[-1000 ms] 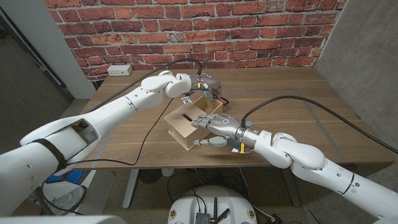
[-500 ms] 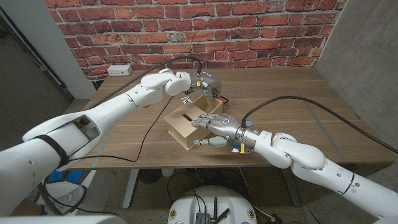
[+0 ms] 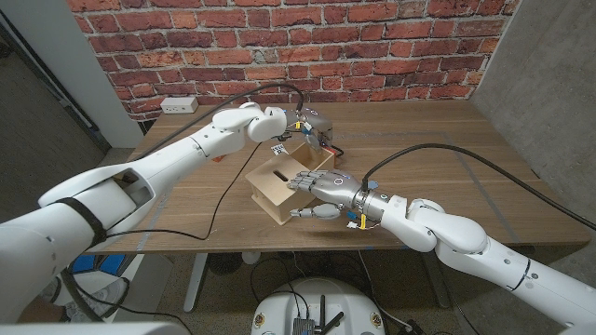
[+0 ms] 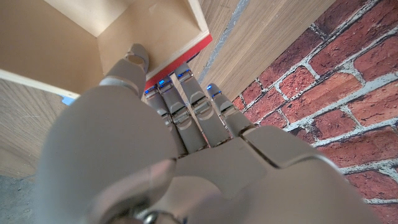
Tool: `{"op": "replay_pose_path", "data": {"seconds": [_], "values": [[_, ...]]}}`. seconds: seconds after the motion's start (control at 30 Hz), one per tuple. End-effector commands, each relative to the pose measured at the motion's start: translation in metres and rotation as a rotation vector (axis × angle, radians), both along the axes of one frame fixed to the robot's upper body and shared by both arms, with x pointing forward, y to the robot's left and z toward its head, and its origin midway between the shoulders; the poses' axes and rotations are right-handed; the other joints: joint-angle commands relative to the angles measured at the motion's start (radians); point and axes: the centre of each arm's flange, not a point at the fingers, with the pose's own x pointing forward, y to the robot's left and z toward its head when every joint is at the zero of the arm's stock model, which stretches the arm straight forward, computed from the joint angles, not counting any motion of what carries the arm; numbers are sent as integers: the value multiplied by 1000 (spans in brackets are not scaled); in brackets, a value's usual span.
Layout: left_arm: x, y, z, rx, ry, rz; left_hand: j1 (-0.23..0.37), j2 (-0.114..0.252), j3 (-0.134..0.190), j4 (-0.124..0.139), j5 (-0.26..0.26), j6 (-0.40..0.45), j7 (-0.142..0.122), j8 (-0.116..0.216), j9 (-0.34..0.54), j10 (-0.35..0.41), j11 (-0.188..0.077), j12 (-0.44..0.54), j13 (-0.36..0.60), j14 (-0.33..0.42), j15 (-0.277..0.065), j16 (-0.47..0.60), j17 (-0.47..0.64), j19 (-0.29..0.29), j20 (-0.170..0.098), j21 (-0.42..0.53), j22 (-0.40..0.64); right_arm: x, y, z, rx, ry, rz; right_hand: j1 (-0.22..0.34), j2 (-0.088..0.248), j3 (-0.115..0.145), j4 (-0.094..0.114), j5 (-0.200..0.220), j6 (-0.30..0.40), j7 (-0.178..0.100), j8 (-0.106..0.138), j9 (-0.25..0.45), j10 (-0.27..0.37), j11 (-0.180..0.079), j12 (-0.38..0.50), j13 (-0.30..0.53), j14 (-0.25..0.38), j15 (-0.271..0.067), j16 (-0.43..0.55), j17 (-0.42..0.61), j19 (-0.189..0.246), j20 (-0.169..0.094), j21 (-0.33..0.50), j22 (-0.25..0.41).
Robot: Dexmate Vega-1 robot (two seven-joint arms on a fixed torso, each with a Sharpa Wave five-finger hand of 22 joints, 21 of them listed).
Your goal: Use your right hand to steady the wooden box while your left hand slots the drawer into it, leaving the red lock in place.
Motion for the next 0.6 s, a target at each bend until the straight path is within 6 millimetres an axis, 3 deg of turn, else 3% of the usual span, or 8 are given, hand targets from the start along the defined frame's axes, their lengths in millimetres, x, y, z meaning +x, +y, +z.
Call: {"op": "replay_pose_path", "data": {"seconds": [0.03,0.6], "values": [[4,-3,-1,26,43,-27,44,57,3,5,4,19,10,8,16,-5,1,-1,6,-6,-46,6,5,-4,-152,3,2,1,0,0,9,1,-1,6,9,-1,6,7,8,-1,6,6,8,1,4,6,12,1,7,2,11,-2,5,6],[-1,-11,-1,1,-1,33,44,61,4,6,4,17,9,8,16,-9,0,-1,6,-12,-46,5,5,-7,-151,3,2,3,-1,0,15,10,3,6,9,-1,6,7,8,-1,6,6,8,1,4,6,12,1,7,2,11,-2,5,6]]}}
